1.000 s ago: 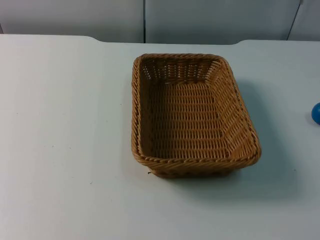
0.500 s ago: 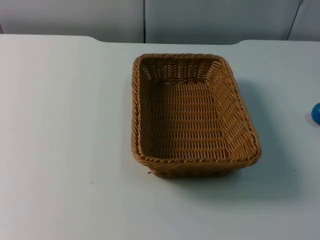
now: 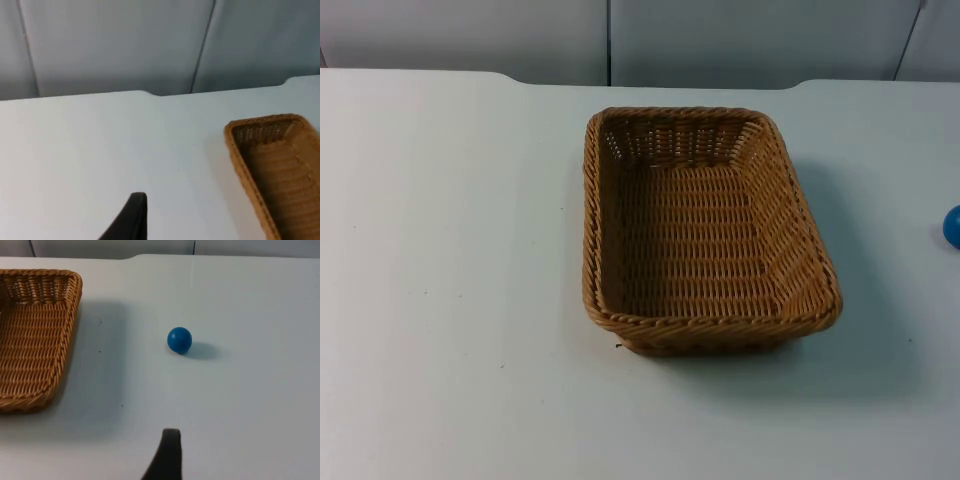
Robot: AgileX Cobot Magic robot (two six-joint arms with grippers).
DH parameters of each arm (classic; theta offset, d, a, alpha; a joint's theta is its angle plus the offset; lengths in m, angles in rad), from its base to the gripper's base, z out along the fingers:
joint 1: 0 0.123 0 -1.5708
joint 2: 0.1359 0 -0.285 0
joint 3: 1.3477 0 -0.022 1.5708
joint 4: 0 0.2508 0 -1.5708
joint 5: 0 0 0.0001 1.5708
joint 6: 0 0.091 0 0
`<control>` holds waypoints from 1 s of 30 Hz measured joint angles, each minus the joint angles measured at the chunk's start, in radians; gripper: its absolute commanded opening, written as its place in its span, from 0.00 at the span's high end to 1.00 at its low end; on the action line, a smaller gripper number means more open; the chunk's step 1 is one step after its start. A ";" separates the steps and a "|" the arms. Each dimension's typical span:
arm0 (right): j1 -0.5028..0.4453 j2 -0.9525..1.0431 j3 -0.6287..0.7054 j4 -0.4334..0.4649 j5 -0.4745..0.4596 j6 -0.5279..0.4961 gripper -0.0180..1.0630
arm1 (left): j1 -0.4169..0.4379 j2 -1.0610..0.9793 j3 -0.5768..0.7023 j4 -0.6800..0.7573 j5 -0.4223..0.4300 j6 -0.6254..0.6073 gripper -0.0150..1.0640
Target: Pick up the basket with the left hand and place the ball into the basket with the right hand.
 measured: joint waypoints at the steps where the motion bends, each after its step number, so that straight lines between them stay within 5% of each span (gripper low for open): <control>1: 0.000 0.000 0.000 0.000 0.000 0.000 0.28 | 0.000 0.042 -0.020 -0.046 -0.004 0.031 0.02; 13: 0.000 0.000 0.000 0.000 0.000 0.000 0.28 | 0.000 0.501 -0.149 -0.407 -0.016 0.284 0.02; 30: 0.000 0.000 0.000 0.000 0.000 0.000 0.28 | -0.149 1.019 -0.321 -0.455 -0.063 0.350 0.02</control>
